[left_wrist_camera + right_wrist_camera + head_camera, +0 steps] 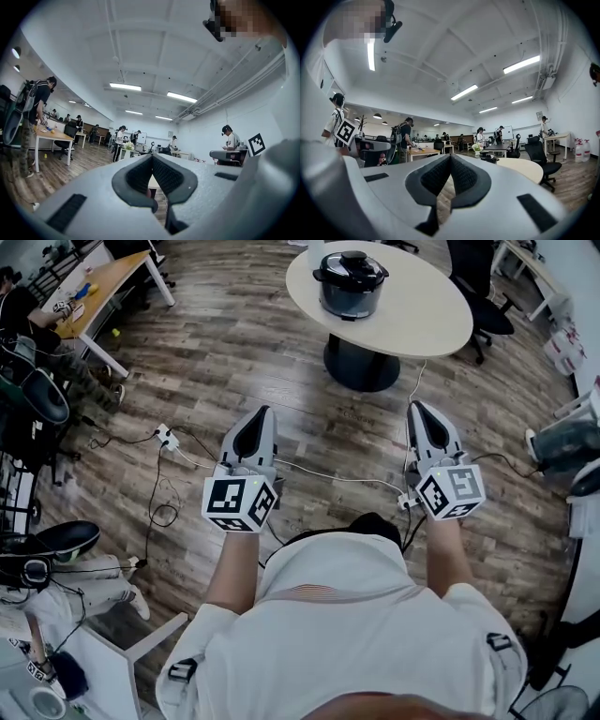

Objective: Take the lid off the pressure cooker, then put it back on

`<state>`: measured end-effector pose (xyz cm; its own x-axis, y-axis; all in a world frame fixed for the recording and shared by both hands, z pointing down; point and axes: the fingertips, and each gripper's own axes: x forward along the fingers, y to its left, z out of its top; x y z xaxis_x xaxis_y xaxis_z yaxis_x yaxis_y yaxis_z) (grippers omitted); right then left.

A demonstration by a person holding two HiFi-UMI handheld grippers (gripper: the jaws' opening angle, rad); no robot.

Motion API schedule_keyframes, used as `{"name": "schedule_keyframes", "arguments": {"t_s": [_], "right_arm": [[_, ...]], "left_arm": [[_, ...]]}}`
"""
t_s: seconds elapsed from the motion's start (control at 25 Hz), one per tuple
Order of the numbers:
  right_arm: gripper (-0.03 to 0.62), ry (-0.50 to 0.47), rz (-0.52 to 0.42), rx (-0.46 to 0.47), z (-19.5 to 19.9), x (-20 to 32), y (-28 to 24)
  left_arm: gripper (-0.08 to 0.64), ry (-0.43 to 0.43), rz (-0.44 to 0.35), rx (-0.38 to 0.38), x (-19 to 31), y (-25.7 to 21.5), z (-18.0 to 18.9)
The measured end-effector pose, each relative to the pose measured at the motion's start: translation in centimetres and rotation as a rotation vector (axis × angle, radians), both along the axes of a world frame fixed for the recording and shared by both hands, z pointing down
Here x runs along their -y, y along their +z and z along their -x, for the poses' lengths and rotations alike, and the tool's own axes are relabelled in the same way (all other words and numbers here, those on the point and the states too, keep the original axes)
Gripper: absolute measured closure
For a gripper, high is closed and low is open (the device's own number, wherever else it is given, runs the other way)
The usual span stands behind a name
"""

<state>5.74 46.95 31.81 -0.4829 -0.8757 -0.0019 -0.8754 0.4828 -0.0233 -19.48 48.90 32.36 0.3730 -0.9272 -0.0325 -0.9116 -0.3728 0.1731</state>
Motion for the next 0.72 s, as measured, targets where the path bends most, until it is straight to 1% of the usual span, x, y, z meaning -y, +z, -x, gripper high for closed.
{"name": "schedule_keyframes", "arguments": {"t_s": [0.16,0.32,0.44,0.52,0.72], "right_arm": [[0.591,-0.004,0.008,-0.026,1.7,1.9,0.1],[0.591,-0.002,0.018,-0.025,2.3,5.7,0.5],[0.591,-0.023,0.023,-0.016,2.8,9.4,1.1],[0.591,-0.05,0.021,-0.008,3.3,12.3,1.3],[0.591,-0.101,0.016,0.013,3.2,20.6,1.2]], "left_arm": [[0.555,0.006,0.012,-0.008,2.1,0.8,1.7],[0.555,-0.001,0.032,-0.018,5.3,1.7,2.9],[0.555,-0.002,0.04,-0.004,8.3,2.1,2.8],[0.555,-0.018,0.035,0.008,10.7,1.9,2.9],[0.555,-0.05,0.029,0.046,18.1,1.1,2.0]]}}
